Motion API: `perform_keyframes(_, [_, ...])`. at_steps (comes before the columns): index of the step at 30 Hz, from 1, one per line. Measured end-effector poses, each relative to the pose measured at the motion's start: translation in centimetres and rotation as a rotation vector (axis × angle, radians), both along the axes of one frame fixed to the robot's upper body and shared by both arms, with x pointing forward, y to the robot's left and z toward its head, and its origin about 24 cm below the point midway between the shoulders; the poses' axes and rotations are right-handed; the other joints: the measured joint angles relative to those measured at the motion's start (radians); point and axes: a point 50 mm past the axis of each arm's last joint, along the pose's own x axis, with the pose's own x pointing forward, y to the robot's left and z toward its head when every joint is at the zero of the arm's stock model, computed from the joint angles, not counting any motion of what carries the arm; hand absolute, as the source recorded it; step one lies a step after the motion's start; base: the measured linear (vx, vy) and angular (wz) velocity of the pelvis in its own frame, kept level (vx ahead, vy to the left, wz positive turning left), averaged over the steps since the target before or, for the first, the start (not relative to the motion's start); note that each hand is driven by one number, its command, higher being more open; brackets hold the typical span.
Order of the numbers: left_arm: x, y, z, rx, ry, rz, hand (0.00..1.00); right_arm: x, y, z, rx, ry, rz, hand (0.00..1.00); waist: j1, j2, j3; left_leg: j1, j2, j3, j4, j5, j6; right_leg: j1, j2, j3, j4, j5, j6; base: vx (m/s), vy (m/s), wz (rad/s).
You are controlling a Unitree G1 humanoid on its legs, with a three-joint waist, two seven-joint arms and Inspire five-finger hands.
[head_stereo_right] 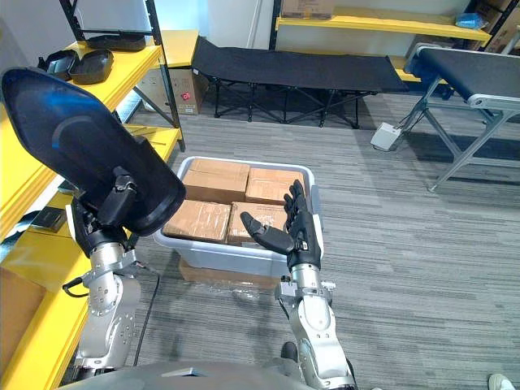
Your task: Walk over and take three plastic housings, then place them on the shelf
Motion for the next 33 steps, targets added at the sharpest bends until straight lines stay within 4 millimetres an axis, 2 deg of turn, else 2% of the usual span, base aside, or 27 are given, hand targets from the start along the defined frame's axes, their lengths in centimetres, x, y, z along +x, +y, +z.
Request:
perform_keyframes(5, [-1.2, 1.0, 2.0, 0.038, -0.092, -0.001, 0.00, -0.1, 0.7, -0.7, 0.016, 0.039, 0.071, 1.00, 0.042, 0.020, 0.008, -0.050, 0.000, -0.074, 0.035, -0.005, 0.004, 0.022, -0.006, -0.079, 0.000, -0.002, 0.002, 0.00, 0.000, 0.37])
perform_keyframes(8, [-2.7, 2.5, 3.0, 0.088, -0.136, 0.049, 0.00, -0.1, 2.0, -1.8, -0.003, 0.088, 0.145, 1.00, 0.077, 0.025, 0.007, -0.070, 0.000, -0.150, 0.047, -0.001, -0.002, 0.073, -0.008, -0.159, 0.000, -0.022, 0.010, 0.01, -0.004, 0.67])
perform_keyframes(9, [-3.1, 2.9, 3.1, 0.098, -0.138, 0.061, 0.00, -0.1, 2.3, -1.8, -0.009, 0.092, 0.160, 1.00, 0.084, 0.026, 0.006, -0.073, 0.000, -0.161, 0.047, -0.001, -0.001, 0.080, -0.007, -0.171, 0.000, -0.026, 0.010, 0.00, -0.008, 0.53])
perform_keyframes(13, [-5.4, 5.0, 2.7, 0.144, -0.103, 0.140, 0.00, 1.1, 3.3, -1.0, -0.063, 0.043, 0.236, 1.00, 0.147, 0.032, 0.004, -0.101, -0.003, -0.214, 0.045, 0.008, 0.003, 0.096, -0.006, -0.224, 0.000, -0.039, 0.016, 0.00, 0.001, 0.41])
perform_keyframes(15, [-6.2, 5.5, 2.1, 0.129, -0.076, 0.158, 0.00, 1.8, 3.3, -0.5, -0.074, 0.017, 0.239, 1.00, 0.163, 0.033, 0.005, -0.101, -0.004, -0.236, 0.047, 0.013, -0.005, 0.114, -0.007, -0.249, 0.013, -0.055, 0.016, 0.01, 0.006, 0.36])
perform_keyframes(18, [-6.8, 5.6, 1.8, 0.116, -0.059, 0.154, 0.00, 2.4, 3.2, 0.1, -0.084, -0.008, 0.230, 1.00, 0.166, 0.033, 0.004, -0.132, -0.005, -0.262, 0.063, 0.023, 0.006, 0.116, -0.011, -0.288, 0.050, -0.088, 0.012, 0.00, 0.001, 0.45])
perform_keyframes(21, [-6.5, 5.0, 1.9, 0.159, -0.056, 0.114, 0.00, 2.5, 2.6, 0.1, -0.093, -0.007, 0.199, 1.00, 0.151, 0.033, 0.009, -0.165, -0.021, -0.263, 0.049, 0.071, 0.029, 0.136, -0.024, -0.365, 0.072, -0.124, 0.020, -0.01, -0.007, 0.79])
perform_keyframes(23, [-6.3, 4.6, 2.0, 0.206, -0.052, 0.081, 0.00, 2.6, 2.0, 0.0, -0.130, -0.006, 0.171, 1.00, 0.157, 0.045, 0.017, -0.164, -0.023, -0.266, 0.022, 0.095, 0.033, 0.152, -0.025, -0.398, 0.088, -0.140, 0.023, -0.02, -0.017, 0.77])
perform_keyframes(26, [-6.2, 4.2, 2.0, 0.229, -0.064, 0.001, 0.00, 2.7, 1.1, -0.2, -0.172, 0.000, 0.133, 1.00, 0.168, 0.066, 0.037, -0.168, -0.036, -0.285, 0.004, 0.114, 0.044, 0.154, -0.049, -0.421, 0.172, -0.205, 0.033, -0.03, -0.010, 0.61])
perform_keyframes(27, [-6.1, 4.1, 2.1, 0.226, -0.080, -0.042, 0.00, 2.4, 0.8, -0.4, -0.176, 0.012, 0.110, 1.00, 0.160, 0.062, 0.042, -0.173, -0.053, -0.313, 0.004, 0.117, 0.048, 0.137, -0.060, -0.369, 0.246, -0.266, 0.029, -0.04, -0.032, 0.92])
perform_keyframes(28, [-5.8, 3.7, 2.2, 0.223, -0.103, -0.110, 0.00, 2.0, 0.6, -0.8, -0.167, 0.033, 0.080, 1.00, 0.144, 0.050, 0.048, -0.176, -0.075, -0.355, 0.004, 0.123, 0.046, 0.114, -0.062, -0.287, 0.322, -0.339, 0.010, -0.05, -0.077, 1.09])
perform_keyframes(29, [-5.6, 3.4, 2.4, 0.221, -0.123, -0.163, 0.00, 1.6, 0.4, -1.1, -0.163, 0.051, 0.059, 1.00, 0.136, 0.036, 0.055, -0.176, -0.090, -0.380, 0.004, 0.129, 0.040, 0.101, -0.062, -0.231, 0.373, -0.386, -0.011, -0.04, -0.094, 1.03])
perform_keyframes(30, [-5.4, 3.0, 2.5, 0.228, -0.142, -0.207, 0.00, 1.2, 0.3, -1.5, -0.161, 0.067, 0.050, 1.00, 0.129, 0.025, 0.057, -0.179, -0.102, -0.402, 0.000, 0.136, 0.035, 0.092, -0.062, -0.181, 0.404, -0.416, -0.019, -0.02, -0.132, 0.81])
perform_keyframes(31, [-5.2, 2.4, 2.7, 0.232, -0.167, -0.257, 0.00, 0.8, 0.1, -1.8, -0.157, 0.083, 0.038, 1.00, 0.126, 0.016, 0.058, -0.186, -0.109, -0.418, -0.013, 0.154, 0.028, 0.079, -0.062, -0.151, 0.428, -0.442, -0.010, 0.00, -0.087, 0.57])
perform_keyframes(33, [-4.9, 1.3, 2.8, 0.218, -0.194, -0.318, 0.00, 0.4, -0.4, -2.0, -0.160, 0.095, 0.034, 1.00, 0.123, 0.023, 0.067, -0.188, -0.107, -0.403, -0.024, 0.178, 0.031, 0.077, -0.062, -0.165, 0.440, -0.449, 0.009, -0.03, -0.087, 0.32])
